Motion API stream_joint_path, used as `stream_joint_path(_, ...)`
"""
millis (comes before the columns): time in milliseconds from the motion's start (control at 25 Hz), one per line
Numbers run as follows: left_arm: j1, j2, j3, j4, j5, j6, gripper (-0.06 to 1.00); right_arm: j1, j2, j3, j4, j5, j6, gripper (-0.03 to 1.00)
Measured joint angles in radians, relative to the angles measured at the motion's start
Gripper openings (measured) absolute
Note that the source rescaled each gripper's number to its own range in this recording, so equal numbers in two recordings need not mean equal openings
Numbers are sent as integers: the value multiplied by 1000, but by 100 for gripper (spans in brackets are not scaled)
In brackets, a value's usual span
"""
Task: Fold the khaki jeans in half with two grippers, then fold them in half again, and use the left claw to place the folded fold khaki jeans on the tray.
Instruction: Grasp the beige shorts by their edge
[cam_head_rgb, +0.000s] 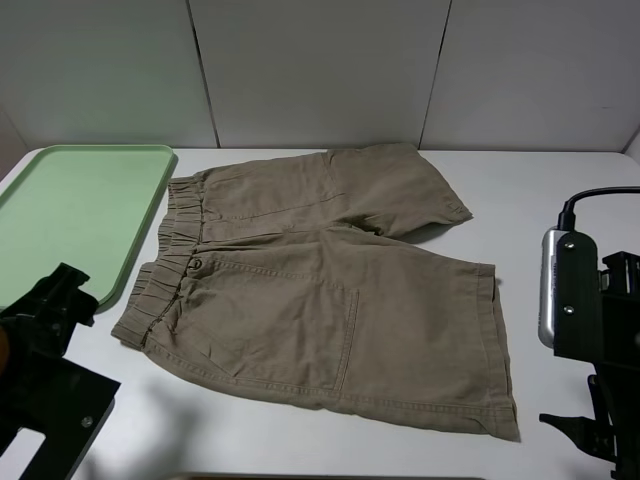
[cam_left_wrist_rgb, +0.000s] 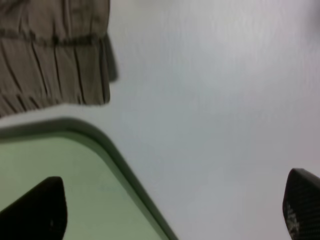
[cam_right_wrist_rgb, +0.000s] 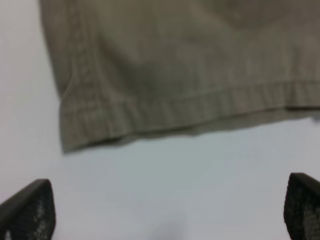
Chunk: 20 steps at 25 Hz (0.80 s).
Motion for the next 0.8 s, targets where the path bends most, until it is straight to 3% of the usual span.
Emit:
stream_joint_path(120,0,73,-1,64,-31,-74,89,0,59,9,3,-36,3,100)
stream_joint_path(440,42,259,-14,313,-94,-439,89,0,276,9,-10,-231,56,100)
stream_joint_path(480,42,259,-14,313,-94,-439,89,0,307,9,-16,-246,57,100)
stream_joint_path(520,41,282,-24,355,-113,-517,89,0,333,9,-23,-260,57,100)
stream_joint_path(600,41,298,-30,394,-135,-581,89,0,389,8,-34,-280,57,100)
stream_joint_path(800,60,308,-32,447,-184,-688,89,0,462,8,-27,-359,57,100)
